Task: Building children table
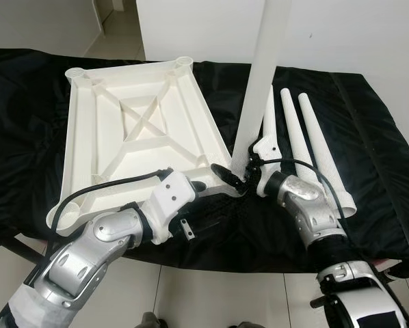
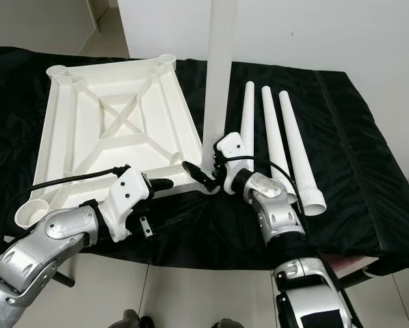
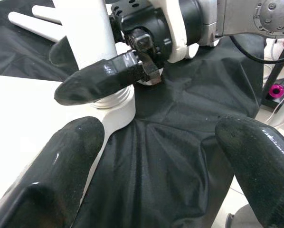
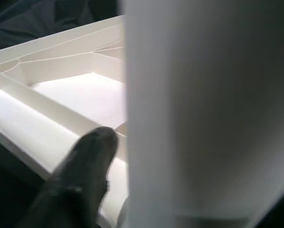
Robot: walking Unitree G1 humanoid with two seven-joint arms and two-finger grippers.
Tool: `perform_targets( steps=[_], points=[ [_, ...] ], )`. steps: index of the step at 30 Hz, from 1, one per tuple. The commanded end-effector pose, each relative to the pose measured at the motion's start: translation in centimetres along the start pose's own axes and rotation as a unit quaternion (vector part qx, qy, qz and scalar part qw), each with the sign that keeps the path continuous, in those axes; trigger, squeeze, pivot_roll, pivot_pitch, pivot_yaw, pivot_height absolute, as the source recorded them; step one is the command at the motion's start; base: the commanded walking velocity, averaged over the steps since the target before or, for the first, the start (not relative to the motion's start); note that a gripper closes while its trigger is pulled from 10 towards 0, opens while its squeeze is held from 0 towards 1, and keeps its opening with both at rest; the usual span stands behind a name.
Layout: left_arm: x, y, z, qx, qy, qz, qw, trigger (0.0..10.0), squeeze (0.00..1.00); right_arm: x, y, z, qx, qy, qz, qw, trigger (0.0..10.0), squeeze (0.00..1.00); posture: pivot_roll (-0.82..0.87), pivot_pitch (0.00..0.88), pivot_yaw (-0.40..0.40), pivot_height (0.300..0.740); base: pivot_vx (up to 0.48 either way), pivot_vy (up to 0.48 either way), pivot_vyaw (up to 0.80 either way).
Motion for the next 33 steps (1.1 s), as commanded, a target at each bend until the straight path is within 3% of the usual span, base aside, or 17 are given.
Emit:
perform_targets(
  steps=[1,10,11,17,19,20,24,33],
  points=[
    [0.2,-0.2,-0.7,-0.040,0.005,-0.008,0.999,10.0,0.00,-0.8,0.0,0.4,0.017,0.012,0.012,1.000,0.0,0.00,-0.09,0.070,0.032,0.740,0.000,0.000,0.00],
    [0.2,-0.2,-0.8,-0.041,0.006,-0.007,0.999,10.0,0.00,-1.6,-0.6,-0.1,0.021,0.017,0.013,1.000,0.0,0.00,-0.09,0.069,0.041,0.740,0.000,0.000,0.00],
    [0.2,-0.2,-0.7,-0.043,0.006,-0.007,0.999,10.0,0.00,-1.8,-0.8,-0.2,0.015,0.027,0.010,0.999,10.0,0.00,-0.10,0.070,0.044,0.740,0.000,0.000,0.00],
    [0.1,-0.1,-0.7,-0.045,0.006,-0.006,0.999,10.0,0.00,-1.8,-1.0,-0.6,-0.024,0.050,-0.008,0.998,10.0,0.00,-0.10,0.073,0.047,0.740,0.000,0.000,0.00],
    [0.1,-0.1,-0.7,-0.045,0.005,-0.005,0.999,10.0,0.00,-1.8,-0.9,-1.1,-0.081,0.054,-0.013,0.995,10.0,0.00,-0.10,0.075,0.047,0.740,0.000,0.000,0.00],
    [0.1,-0.1,-0.7,-0.045,0.005,-0.005,0.999,10.0,0.00,-1.8,-0.9,-1.1,-0.081,0.054,-0.013,0.995,10.0,0.00,-0.10,0.075,0.047,0.740,0.000,0.000,0.00],
    [0.0,0.0,-0.7,-0.041,0.002,-0.004,0.999,10.0,0.00,-1.8,-0.8,-1.6,-0.184,0.088,-0.026,0.979,10.0,0.00,-0.11,0.081,0.041,0.740,0.000,0.000,0.00],
    [0.0,0.0,-0.7,-0.038,0.001,-0.005,0.999,10.0,0.00,-2.3,-0.9,-0.9,-0.258,0.102,-0.036,0.960,10.0,0.00,-0.11,0.085,0.034,0.740,0.000,0.000,0.00]
  ],
)
Point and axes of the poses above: a point about 5 cm out from each wrist's last joint towards the gripper, its own y axis pointing out of the wrist towards the gripper, its own x axis along the axis of the wrist's last joint, z = x × y, the point moved 4 cm from there along y, pointing out of the wrist towards the gripper, and after that the axes turned 12 degrees about y, right-handed, at the moved point
